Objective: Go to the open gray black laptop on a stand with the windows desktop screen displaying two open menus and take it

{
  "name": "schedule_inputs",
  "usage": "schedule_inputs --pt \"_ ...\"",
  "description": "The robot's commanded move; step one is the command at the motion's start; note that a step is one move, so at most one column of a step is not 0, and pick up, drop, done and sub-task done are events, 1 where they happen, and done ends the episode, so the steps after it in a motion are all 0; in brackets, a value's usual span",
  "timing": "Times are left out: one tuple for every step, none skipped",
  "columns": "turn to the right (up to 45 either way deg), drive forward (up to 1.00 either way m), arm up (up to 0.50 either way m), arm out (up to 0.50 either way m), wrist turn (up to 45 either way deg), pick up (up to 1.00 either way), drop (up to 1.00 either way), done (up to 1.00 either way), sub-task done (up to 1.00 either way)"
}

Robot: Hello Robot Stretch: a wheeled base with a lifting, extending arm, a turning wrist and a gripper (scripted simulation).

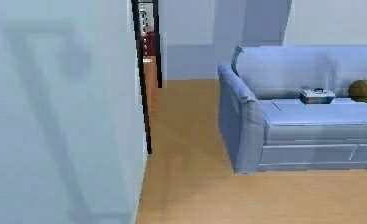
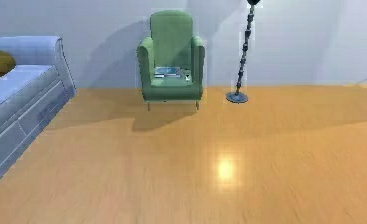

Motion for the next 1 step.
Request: schedule_inputs --pt "0.0 1.0 0.0 0.0 0.0 0.0 0.0 0.0 0.0"
